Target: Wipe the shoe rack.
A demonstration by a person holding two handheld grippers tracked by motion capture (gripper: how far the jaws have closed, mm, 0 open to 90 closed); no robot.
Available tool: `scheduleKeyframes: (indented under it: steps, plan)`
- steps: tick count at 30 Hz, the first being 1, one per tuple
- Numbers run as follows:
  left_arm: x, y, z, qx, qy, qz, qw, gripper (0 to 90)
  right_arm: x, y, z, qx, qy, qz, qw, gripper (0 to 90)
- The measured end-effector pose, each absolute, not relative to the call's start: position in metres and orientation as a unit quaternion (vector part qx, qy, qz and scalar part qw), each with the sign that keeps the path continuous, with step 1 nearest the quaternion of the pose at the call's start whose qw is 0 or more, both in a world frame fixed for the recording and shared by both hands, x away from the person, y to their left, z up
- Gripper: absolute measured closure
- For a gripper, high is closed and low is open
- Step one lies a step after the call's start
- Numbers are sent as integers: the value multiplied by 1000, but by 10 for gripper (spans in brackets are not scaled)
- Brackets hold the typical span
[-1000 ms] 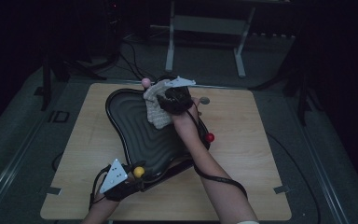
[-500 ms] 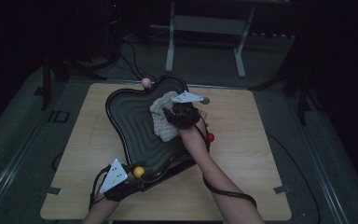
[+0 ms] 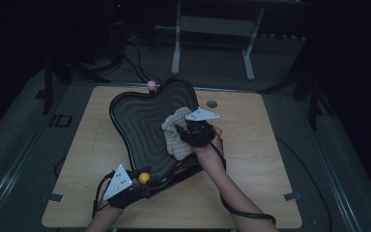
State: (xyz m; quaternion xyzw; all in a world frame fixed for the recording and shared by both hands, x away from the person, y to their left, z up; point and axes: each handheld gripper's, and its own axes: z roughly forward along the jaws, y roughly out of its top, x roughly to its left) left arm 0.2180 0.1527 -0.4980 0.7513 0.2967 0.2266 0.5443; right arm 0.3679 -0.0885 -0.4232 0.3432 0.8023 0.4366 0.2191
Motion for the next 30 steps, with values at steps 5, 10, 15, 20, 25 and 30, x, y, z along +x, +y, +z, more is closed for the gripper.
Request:
scheduleKeyframes:
  steps: [5,10,15,20,25,30]
  plan:
    - [218,153,-498,751,296,226,545,594,360,-96,-428,344,803,435,218,629]
    - [218,153,-498,750,297,226,546,594,351,-103,-434,346,804,432,215,629]
    - [218,153,-498,750,297,226,545,594,344,-111,-438,344,811,426,209,627]
    - [218,153,-498,751,297,227,545,594,337,-116,-442,343,813,423,208,628]
    - [218,153,-498,751,297,227,544,595,329,-122,-447,338,815,423,206,627]
    - [217,153,-498,751,298,226,544,594,325,-130,-450,323,820,428,202,627]
